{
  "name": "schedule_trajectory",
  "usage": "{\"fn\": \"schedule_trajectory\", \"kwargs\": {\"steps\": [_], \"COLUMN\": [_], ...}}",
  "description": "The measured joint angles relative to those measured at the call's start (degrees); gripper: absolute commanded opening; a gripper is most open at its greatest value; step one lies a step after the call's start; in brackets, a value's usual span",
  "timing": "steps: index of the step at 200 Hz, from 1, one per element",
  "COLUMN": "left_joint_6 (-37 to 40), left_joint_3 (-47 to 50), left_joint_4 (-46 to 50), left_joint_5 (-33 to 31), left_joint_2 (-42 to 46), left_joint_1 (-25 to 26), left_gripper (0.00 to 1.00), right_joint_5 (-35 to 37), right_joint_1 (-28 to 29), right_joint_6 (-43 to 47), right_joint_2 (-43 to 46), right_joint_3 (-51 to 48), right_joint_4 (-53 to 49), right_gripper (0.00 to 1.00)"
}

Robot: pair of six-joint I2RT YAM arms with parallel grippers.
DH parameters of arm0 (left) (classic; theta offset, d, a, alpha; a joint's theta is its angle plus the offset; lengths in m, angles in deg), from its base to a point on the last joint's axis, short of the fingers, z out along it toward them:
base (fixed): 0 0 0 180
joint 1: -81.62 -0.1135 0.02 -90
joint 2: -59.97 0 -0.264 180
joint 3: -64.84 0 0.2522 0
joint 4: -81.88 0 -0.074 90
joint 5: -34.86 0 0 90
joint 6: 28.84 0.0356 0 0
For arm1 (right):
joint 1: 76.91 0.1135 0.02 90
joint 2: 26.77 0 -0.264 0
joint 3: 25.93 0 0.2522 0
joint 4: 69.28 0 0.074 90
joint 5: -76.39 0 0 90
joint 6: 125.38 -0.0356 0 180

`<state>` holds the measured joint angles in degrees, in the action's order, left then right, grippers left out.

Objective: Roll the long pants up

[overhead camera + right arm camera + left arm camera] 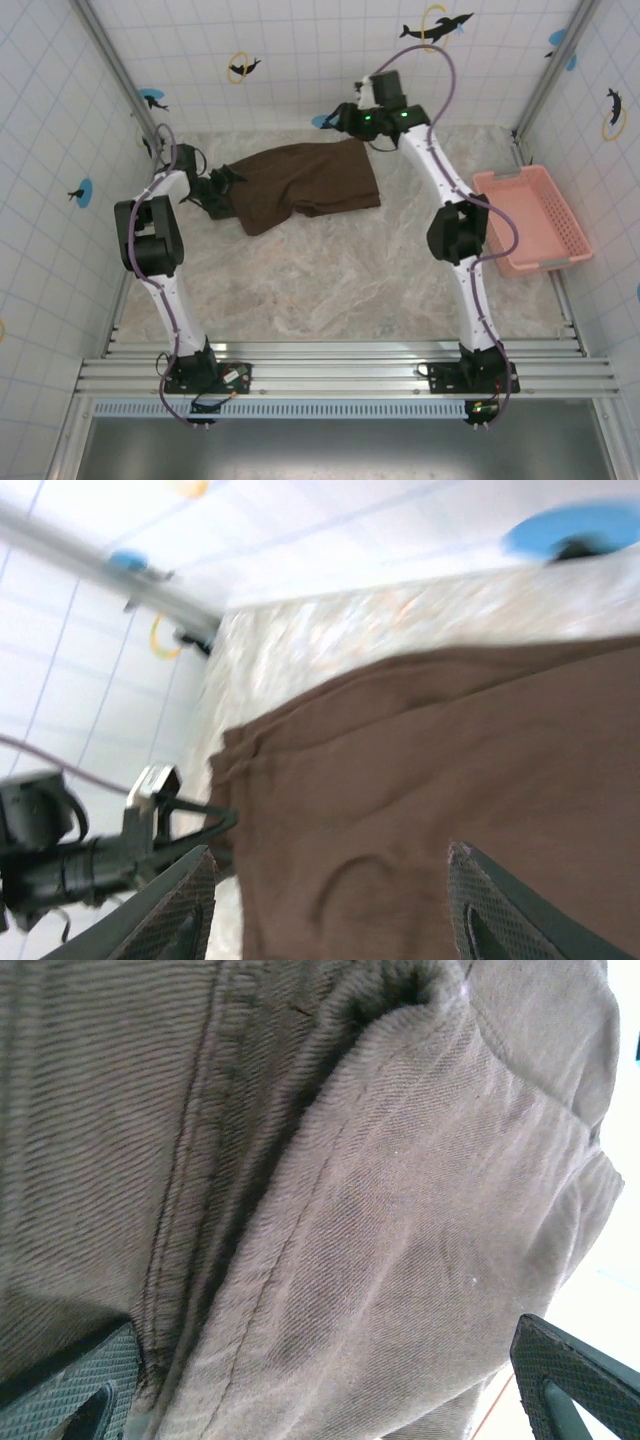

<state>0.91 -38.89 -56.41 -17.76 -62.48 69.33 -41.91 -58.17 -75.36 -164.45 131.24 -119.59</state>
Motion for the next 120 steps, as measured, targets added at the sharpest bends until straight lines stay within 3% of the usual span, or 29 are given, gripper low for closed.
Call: {"fn": "schedule_trajectory", "kwargs": {"steps": [26,120], "left_joint_6": [0.31,3.06], "left_joint_3": [-2.36,-10.40], "left_joint_4": [1.60,11.76], "left_joint_5": [-2.12,-13.51], "left_joint_2": [-0.96,-2.62], "left_joint_1": [2.01,4.94], "left_gripper": [0.97,0.97], "right_joint_5": [0.17,-3.06], "right_joint_1": [-3.63,-7.02], "right_joint_6": [2.34,4.39], "right_joint_2": [1.90,1.86], "right_joint_3": [-3.74,-6.86], "right_joint_4": [-0.04,-1.60], "right_gripper": [0.63,0.61]}}
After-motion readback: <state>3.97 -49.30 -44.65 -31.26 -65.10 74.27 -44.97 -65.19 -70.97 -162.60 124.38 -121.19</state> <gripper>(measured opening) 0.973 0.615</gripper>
